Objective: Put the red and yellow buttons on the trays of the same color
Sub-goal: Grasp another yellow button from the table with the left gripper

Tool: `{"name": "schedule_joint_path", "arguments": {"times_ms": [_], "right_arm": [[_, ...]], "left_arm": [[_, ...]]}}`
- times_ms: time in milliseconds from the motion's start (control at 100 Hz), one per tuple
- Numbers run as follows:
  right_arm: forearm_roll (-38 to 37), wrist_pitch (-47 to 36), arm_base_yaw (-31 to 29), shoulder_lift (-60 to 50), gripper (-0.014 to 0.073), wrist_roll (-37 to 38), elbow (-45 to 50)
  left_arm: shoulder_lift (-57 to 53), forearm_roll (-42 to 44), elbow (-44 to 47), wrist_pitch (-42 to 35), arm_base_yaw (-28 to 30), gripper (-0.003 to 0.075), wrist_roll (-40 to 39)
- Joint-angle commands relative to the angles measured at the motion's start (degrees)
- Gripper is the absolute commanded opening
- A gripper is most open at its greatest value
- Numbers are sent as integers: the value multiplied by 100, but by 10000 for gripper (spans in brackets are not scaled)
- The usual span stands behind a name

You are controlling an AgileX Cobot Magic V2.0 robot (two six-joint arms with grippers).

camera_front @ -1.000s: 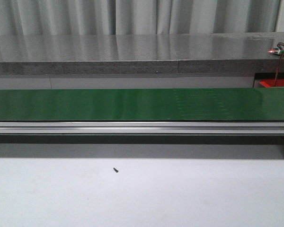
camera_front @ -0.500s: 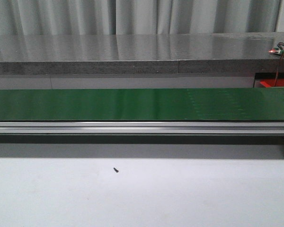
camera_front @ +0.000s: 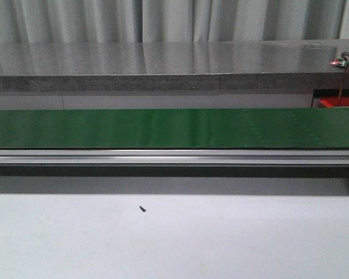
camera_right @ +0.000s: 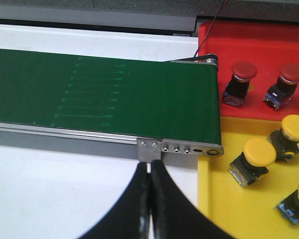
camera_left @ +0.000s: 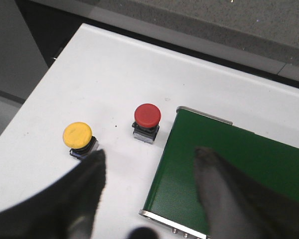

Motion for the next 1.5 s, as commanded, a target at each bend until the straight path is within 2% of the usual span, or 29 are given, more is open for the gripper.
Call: {"name": "schedule_joint_path", "arguments": {"times_ms": [0,320,510,910,1140,1490], "right_arm": [[-40,-377,0,3,-66,-50,-148],[-40,-377,0,3,-66,-50,-148],[-40,-377,0,3,-66,-50,-148],[-40,-377,0,3,-66,-50,-148],[-40,-377,0,3,-66,-50,-148],[-40,-377,0,3,-66,-50,-148]], "left_arm": [[58,-71,-280,-219,42,593,-137],[905,53,-676,-182,267,565,-549],[1395,746,-937,-169,373,565,-977],[2425,847,-1571,-27,449,565,-1022],[2924,1257,-1995,41,449,565,-1166],[3438,1452,-2137,-49,449,565,-1238]]}}
